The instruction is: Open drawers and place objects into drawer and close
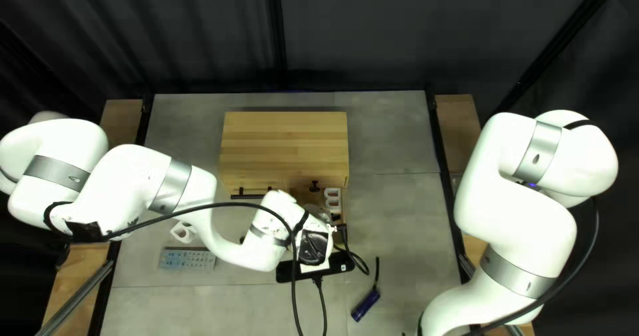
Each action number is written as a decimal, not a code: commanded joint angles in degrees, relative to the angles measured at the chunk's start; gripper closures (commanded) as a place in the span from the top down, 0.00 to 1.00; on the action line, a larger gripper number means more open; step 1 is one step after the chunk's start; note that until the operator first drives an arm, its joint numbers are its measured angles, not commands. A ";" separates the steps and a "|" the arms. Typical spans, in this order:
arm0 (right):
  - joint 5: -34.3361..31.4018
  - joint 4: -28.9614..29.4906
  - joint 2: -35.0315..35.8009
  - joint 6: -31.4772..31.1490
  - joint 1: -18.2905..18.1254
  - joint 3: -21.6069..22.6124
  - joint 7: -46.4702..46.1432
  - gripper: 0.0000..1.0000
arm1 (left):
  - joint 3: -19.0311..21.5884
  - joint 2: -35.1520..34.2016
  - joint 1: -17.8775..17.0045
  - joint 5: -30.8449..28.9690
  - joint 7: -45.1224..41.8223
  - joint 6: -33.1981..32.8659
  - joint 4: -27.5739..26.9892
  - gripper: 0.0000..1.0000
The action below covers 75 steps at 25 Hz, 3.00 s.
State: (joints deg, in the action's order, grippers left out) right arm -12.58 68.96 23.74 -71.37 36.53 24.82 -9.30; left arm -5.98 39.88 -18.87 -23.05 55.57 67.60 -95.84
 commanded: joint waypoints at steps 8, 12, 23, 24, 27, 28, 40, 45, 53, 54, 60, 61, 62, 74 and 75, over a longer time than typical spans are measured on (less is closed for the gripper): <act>0.00 0.00 0.00 0.00 0.00 0.00 0.00 1.00 | -0.56 -1.45 -1.67 -1.53 -1.54 1.44 0.58 0.00; 0.00 0.00 0.00 0.00 0.00 0.00 0.00 1.00 | -0.41 -4.21 -2.60 -1.77 -2.37 2.04 2.66 0.00; 0.00 0.00 0.00 0.00 0.00 0.00 0.00 1.00 | 1.24 -11.16 -5.40 0.67 -3.86 8.77 4.31 0.00; 0.00 0.00 0.00 0.00 0.00 0.00 0.00 1.00 | 1.47 -12.02 -5.71 1.01 -4.25 9.20 5.10 0.00; 0.00 0.00 0.00 0.00 0.00 0.00 0.00 1.00 | 2.35 -15.70 -6.91 2.25 -6.33 9.85 9.19 0.00; 0.00 0.00 0.00 0.00 0.00 0.00 0.00 1.00 | 2.77 -17.05 -7.56 2.64 -7.51 9.82 10.87 0.00; 0.00 0.00 0.00 0.00 0.00 0.00 0.00 1.00 | 6.42 -19.25 -12.63 7.17 -16.37 12.32 14.85 0.00; 0.00 0.00 0.00 0.00 0.00 0.00 0.00 1.00 | 7.55 -19.96 -13.98 9.51 -19.21 14.02 16.19 0.00; 0.00 0.00 0.00 0.00 0.00 0.00 0.00 1.00 | 10.85 -24.75 -17.20 16.42 -25.15 17.04 20.79 0.00; 0.00 0.00 0.00 0.00 0.00 0.00 0.00 1.00 | 11.20 -25.80 -17.59 16.99 -26.07 17.19 21.75 0.00; 0.00 0.00 0.00 0.00 0.00 0.00 0.00 1.00 | 13.13 -31.04 -20.03 19.42 -32.37 14.50 30.06 0.93; 0.00 0.00 0.00 0.00 0.00 0.00 0.00 1.00 | 13.25 -31.22 -20.12 19.72 -32.73 13.84 30.94 1.00; 0.00 0.00 0.00 0.00 0.00 0.00 0.00 1.00 | 13.63 -31.87 -20.58 20.64 -34.09 11.53 33.71 1.00; 0.00 0.00 0.00 0.00 0.00 0.00 0.00 1.00 | 14.77 -32.75 -22.09 21.98 -39.24 8.47 37.83 1.00; 0.00 0.00 0.00 0.00 0.00 0.00 0.00 1.00 | 14.77 -32.75 -22.09 21.98 -39.24 8.47 37.83 1.00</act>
State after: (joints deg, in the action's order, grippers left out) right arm -12.58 68.96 23.74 -71.37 36.53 24.82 -9.30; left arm 8.78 7.13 -40.96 -1.08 16.34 76.08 -58.02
